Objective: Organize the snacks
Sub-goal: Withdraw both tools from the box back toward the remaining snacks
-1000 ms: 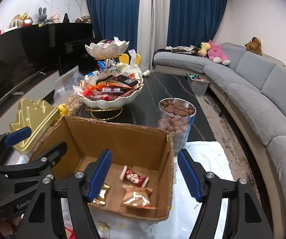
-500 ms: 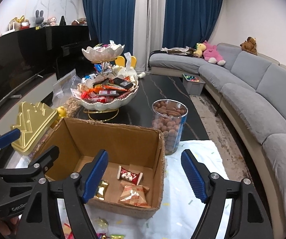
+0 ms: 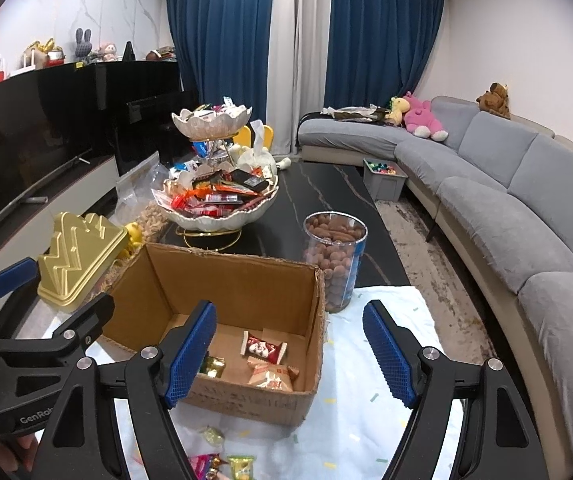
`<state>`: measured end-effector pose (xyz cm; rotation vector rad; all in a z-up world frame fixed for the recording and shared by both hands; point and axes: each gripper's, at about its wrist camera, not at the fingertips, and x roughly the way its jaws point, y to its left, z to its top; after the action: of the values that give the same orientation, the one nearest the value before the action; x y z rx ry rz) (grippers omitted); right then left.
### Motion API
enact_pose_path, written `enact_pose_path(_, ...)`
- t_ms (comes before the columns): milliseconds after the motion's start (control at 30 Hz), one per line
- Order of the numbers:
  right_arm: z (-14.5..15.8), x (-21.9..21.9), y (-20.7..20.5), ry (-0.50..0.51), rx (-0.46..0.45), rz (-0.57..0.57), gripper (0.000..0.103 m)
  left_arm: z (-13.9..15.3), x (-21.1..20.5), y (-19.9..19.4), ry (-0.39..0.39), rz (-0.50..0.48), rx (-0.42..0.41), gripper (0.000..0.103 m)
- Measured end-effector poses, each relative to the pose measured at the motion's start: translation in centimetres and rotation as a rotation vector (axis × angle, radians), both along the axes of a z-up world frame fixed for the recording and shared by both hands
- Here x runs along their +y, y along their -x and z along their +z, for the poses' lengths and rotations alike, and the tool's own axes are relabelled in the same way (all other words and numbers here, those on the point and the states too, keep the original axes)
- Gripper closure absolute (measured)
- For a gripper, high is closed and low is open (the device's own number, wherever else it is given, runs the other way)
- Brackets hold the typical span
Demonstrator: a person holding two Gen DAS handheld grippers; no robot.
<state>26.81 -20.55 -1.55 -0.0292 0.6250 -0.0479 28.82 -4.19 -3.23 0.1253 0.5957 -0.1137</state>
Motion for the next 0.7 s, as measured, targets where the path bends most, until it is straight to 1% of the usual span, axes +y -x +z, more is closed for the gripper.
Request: enact_pose_path(700,1.1,1.5,4.0,0.012,-0.020,0.017,0.027,0.6,1.6,4.1,0.002,0.023,-0.012,0.000)
